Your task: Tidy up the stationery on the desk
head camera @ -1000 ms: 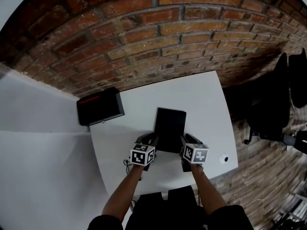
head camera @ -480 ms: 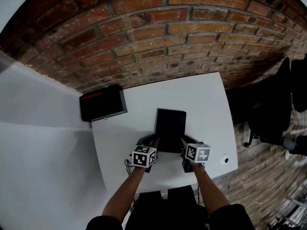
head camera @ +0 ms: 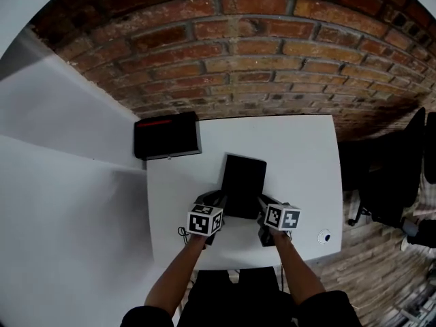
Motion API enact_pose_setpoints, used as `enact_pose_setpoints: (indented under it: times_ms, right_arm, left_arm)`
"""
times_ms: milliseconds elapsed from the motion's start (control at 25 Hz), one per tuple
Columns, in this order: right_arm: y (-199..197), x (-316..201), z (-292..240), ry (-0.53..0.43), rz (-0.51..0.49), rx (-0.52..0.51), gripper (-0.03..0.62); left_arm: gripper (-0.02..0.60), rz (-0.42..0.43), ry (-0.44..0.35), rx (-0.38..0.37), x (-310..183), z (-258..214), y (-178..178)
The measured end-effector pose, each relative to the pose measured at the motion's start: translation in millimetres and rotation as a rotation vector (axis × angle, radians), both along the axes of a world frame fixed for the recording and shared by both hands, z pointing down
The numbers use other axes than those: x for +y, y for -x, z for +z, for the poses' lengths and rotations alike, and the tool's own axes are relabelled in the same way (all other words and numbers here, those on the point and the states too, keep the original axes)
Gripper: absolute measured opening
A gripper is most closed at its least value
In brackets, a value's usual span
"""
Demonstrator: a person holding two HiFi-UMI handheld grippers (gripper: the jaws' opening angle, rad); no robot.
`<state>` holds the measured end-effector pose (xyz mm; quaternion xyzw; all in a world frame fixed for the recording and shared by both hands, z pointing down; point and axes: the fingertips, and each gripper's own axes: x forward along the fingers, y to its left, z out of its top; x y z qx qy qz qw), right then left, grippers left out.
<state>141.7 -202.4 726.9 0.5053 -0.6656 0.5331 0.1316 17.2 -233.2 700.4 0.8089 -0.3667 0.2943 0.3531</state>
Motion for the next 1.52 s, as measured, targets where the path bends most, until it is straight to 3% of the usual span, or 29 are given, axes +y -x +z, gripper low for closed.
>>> enact_pose_setpoints:
  times_ms: [960, 1520]
  right_arm:
    - [163, -48, -3, 0.015, -0.311, 0.035, 0.1]
    - [218, -17, -4, 0.036, -0.372, 0.059, 0.094]
  left_arm:
    - [0.094, -0.33, 0.013, 0.011, -6, 0, 167]
    - [0.094, -0.333, 0.023, 0.021, 23, 14, 224]
